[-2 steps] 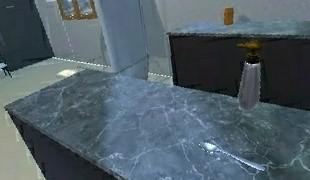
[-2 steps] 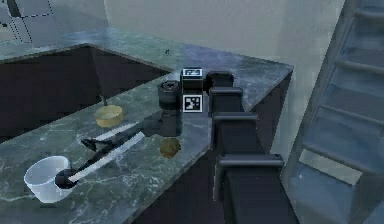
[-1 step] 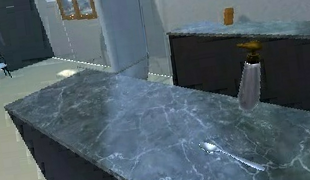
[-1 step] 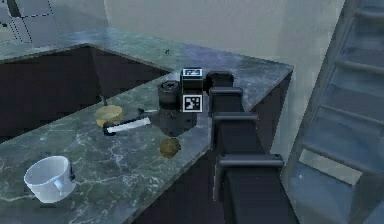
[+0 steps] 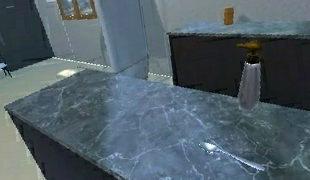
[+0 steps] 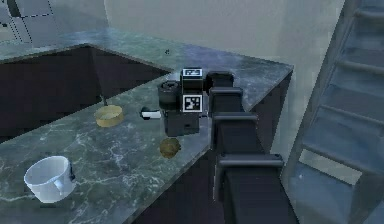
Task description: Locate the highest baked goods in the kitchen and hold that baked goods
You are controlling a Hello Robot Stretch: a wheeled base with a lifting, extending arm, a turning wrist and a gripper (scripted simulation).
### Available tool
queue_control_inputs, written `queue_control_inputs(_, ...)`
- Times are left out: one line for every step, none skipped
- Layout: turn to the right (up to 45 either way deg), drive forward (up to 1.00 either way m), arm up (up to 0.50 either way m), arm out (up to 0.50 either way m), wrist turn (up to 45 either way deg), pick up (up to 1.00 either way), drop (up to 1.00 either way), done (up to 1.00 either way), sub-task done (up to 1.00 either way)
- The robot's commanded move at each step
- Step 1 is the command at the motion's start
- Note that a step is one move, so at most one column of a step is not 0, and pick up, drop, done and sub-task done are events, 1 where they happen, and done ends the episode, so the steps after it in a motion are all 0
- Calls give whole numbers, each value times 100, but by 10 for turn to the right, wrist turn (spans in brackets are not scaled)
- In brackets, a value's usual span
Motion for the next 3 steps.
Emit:
queue_control_inputs(0, 0, -12, 0, 0, 0, 0, 0, 0)
queue_control_inputs(0, 0, 0, 0, 0, 100, 0, 0, 0)
queue_control_inputs(0, 0, 10, 0, 0, 0, 0, 0, 0)
